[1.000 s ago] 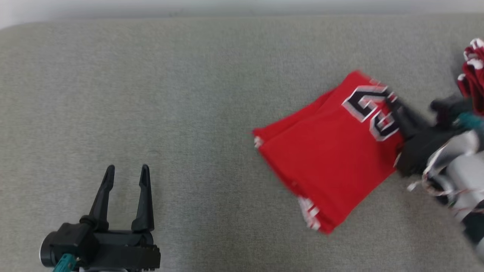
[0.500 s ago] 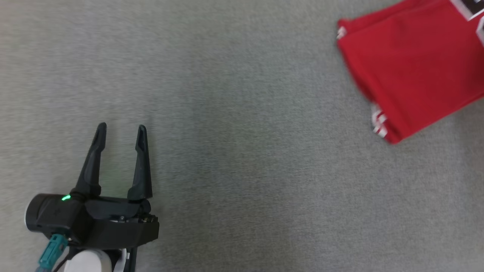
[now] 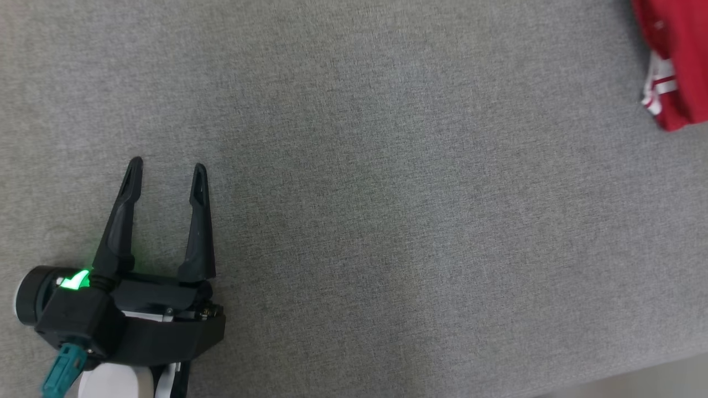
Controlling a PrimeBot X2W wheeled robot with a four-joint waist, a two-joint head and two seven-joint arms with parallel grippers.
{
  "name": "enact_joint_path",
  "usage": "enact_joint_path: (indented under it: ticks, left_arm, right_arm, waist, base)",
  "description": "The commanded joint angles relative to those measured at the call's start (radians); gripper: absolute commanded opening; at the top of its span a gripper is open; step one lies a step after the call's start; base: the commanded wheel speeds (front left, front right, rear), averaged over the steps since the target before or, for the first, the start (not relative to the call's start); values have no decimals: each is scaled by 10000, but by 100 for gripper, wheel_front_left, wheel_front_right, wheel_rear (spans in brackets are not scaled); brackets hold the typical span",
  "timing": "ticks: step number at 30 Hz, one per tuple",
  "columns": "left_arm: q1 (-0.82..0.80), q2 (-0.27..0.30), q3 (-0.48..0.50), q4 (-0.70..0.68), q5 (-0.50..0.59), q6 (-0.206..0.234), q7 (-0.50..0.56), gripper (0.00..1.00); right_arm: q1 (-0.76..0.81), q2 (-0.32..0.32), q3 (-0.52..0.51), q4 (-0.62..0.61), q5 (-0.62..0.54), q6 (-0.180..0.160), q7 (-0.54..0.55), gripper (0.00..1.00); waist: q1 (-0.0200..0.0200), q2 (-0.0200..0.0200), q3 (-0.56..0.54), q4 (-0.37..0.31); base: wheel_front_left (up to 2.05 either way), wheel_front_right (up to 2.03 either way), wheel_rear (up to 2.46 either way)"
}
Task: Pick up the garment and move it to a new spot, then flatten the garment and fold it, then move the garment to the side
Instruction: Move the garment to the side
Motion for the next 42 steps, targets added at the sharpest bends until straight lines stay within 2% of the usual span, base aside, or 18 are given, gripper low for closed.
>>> enact_joint_path:
  ticks: [1,4,5,6,8,13,21,29,42]
  left_arm:
    - [-173,18,-27,150,101,-67,3,100]
    - [-265,14,-59,207,89,-81,6,100]
    - [-287,17,-67,227,103,-97,9,100]
    - [-301,16,-69,238,113,-111,11,100]
    - [-305,19,-75,231,124,-114,11,100]
    - [-130,37,37,244,26,-63,6,100]
    - [435,18,224,443,-201,28,2,100]
    - [1490,12,733,511,-418,258,2,100]
    - [2787,8,1237,765,-646,293,2,100]
  right_arm:
    - [-284,-17,31,329,-170,-33,-115,0]
    - [-579,211,301,1150,-628,-33,-116,0]
    - [-730,301,255,1493,-673,-33,-123,27]
    - [-832,405,210,1860,-712,-33,-80,100]
    - [-925,509,244,2144,-830,-33,-87,100]
    - [-1250,897,431,2860,-1298,-33,-878,100]
    - [-1054,1525,615,2826,-1277,-33,-2157,100]
    - [54,2402,229,1308,-1323,-33,-2453,100]
    - [4234,4599,-1679,-1765,-2538,-31,-2449,100]
  waist:
    - [1,0,199,-35]
    - [1,0,264,58]
    - [1,0,270,97]
    - [1,0,261,138]
    - [1,0,238,176]
    - [1,0,-141,255]
    - [1,0,-1571,339]
    - [1,0,-3256,431]
    - [1,0,-5158,988]
  base:
    - [0,0,0]
    - [0,0,0]
    - [0,0,0]
    - [0,0,0]
    - [0,0,0]
    - [0,0,0]
    - [0,0,0]
    - [0,0,0]
    - [0,0,0]
